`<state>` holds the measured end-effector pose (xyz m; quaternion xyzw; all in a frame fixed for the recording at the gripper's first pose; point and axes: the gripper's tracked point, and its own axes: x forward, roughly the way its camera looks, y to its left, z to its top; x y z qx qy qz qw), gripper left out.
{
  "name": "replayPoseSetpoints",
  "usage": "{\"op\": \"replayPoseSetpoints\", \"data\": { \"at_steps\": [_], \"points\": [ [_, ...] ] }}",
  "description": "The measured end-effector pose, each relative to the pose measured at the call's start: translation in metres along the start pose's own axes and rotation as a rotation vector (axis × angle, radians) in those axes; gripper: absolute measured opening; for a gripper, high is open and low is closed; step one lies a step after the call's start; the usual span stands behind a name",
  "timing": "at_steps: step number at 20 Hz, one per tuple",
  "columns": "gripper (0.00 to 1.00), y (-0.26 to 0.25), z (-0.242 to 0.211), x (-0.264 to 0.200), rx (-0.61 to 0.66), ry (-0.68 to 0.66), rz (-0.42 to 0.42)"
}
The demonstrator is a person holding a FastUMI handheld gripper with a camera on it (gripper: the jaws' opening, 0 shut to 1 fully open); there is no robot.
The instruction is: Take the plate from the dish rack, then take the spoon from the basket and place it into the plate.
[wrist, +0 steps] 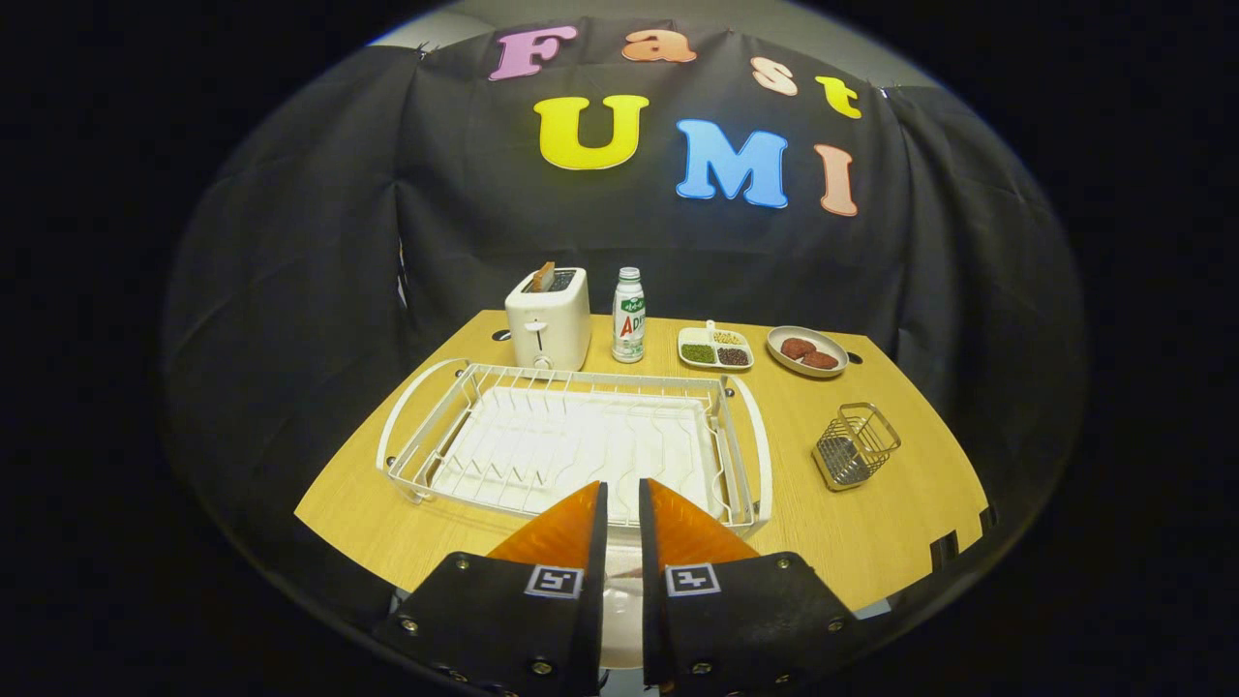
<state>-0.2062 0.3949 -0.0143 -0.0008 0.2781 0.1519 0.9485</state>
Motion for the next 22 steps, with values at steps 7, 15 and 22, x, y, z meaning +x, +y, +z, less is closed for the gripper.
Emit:
{"op": "replayPoseSetpoints", "data": {
  "at_steps": [7, 15, 22],
  "points": [
    [0.17, -0.011, 0.023, -0.006, -0.017, -0.051, -0.02],
    [0.17, -0.029, 0.086, -0.028, -0.037, -0.203, -0.027],
    [0.18, -0.059, 0.171, -0.042, -0.043, -0.413, -0.033]
  ]
}}
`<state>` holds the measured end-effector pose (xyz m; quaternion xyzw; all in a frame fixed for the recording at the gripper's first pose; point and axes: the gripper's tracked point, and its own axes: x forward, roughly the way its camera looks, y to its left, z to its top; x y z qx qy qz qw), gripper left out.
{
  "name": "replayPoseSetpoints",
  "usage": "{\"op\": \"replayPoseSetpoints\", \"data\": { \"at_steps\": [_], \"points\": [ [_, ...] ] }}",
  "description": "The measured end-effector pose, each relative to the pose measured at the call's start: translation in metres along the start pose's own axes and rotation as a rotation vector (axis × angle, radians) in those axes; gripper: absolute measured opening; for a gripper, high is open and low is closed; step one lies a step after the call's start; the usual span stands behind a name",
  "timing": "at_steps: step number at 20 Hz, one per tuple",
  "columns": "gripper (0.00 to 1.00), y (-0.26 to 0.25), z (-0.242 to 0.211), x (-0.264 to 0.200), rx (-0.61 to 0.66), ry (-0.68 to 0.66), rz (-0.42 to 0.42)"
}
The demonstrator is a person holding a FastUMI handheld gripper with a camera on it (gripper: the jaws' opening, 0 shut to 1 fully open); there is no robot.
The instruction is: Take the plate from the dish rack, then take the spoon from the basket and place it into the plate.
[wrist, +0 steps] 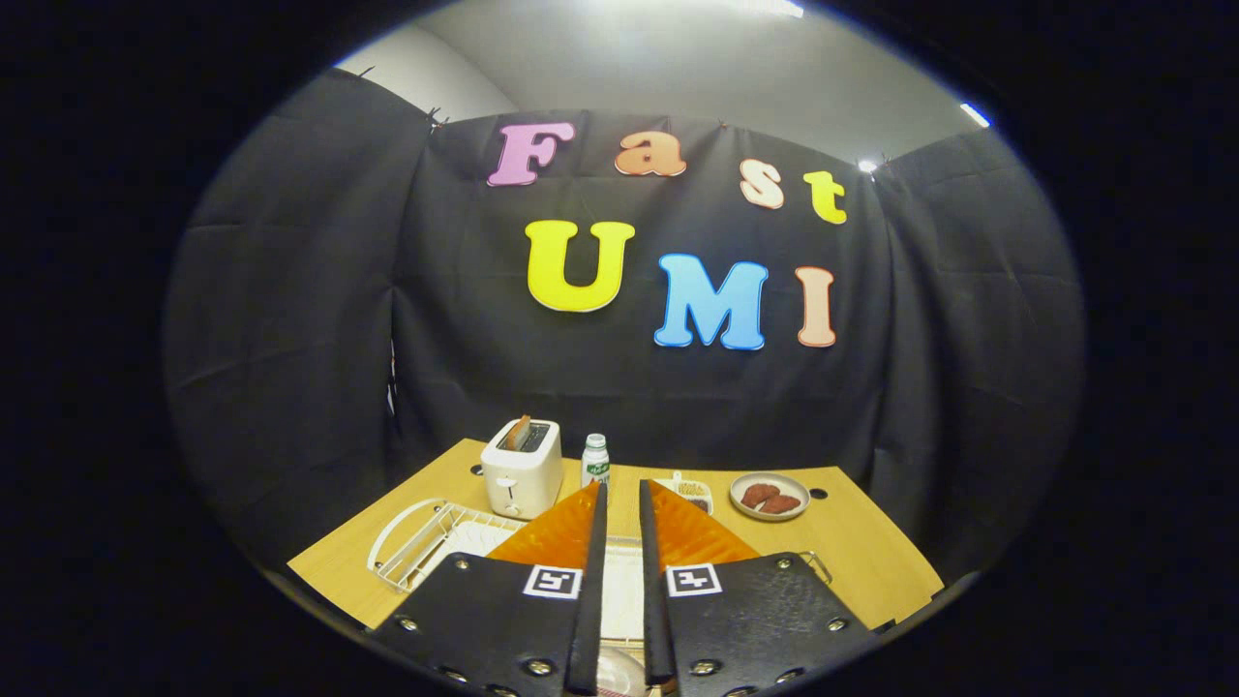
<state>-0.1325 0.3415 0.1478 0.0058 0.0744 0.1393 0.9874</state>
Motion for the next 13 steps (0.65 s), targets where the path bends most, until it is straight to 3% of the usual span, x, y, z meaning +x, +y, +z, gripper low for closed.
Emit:
{"op": "replayPoseSetpoints", "data": {
  "at_steps": [1, 7, 8, 13],
  "points": [
    [0.25, -0.009, 0.007, 0.003, 0.001, -0.018, -0.013],
    [0.28, -0.06, 0.026, 0.029, 0.03, -0.076, -0.076],
    [0.48, -0.072, 0.026, 0.036, 0.029, -0.078, -0.097],
    [0.55, -0.126, 0.035, 0.048, 0.054, -0.122, -0.159]
  ]
}}
